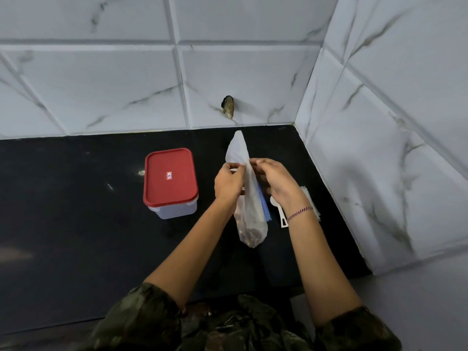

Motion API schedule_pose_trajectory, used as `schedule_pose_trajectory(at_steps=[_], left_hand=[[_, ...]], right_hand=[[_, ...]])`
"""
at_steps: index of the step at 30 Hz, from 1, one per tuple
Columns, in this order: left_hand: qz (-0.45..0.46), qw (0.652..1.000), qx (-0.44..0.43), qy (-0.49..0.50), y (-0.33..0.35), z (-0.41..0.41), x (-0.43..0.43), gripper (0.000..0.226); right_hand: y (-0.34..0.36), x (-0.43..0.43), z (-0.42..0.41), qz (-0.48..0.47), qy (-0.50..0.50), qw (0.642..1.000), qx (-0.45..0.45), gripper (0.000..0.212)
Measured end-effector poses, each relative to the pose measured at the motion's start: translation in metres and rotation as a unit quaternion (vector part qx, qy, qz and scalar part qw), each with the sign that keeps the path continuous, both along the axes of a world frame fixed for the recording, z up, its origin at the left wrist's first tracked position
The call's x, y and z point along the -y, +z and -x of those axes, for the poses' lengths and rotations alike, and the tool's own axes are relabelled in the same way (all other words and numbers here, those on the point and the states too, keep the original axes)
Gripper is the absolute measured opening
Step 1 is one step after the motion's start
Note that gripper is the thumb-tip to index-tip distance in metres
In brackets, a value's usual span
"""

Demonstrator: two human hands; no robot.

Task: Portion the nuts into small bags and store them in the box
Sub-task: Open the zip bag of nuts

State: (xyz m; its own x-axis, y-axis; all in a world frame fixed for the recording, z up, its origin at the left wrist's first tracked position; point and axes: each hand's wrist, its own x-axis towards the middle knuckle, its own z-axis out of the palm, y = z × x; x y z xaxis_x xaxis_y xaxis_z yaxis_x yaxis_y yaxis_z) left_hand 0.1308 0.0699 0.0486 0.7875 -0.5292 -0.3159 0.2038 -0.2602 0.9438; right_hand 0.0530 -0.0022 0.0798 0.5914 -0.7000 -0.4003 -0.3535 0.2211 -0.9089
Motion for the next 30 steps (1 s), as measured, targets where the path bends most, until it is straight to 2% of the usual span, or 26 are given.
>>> schedule_pose_trajectory(at_steps=[6,10,13,16,21,30], left_hand=[[0.021,0.999,0.043,0.004,0.018,-0.003,0.000,0.026],[0.040,0.999,0.024,-0.009,0.032,-0.006,-0.001,0.018],[0.075,0.997,-0.013,0.008,0.042,-0.004,-0.005,0.021],[0.092,0.996,-0.008,0.010,0.048,-0.002,-0.009,0.021],[0.068,0.997,0.030,-0.018,0.055,-0.003,-0.012,0.022],[0.091,0.995,0.023,-0.019,0.065,0.000,-0.020,0.016]], right_hand=[[0.012,0.002,0.000,0.003,-0.018,0.998,0.061,0.022],[0.016,-0.001,-0.002,-0.069,-0.049,0.988,0.130,0.026],[0.021,0.000,-0.003,-0.085,-0.065,0.983,0.149,0.032],[0.025,-0.002,-0.004,-0.063,-0.056,0.986,0.142,0.034],[0.030,-0.007,-0.007,0.024,-0.066,0.989,0.131,0.026],[0.035,-0.013,-0.003,0.111,-0.063,0.982,0.141,0.022]])
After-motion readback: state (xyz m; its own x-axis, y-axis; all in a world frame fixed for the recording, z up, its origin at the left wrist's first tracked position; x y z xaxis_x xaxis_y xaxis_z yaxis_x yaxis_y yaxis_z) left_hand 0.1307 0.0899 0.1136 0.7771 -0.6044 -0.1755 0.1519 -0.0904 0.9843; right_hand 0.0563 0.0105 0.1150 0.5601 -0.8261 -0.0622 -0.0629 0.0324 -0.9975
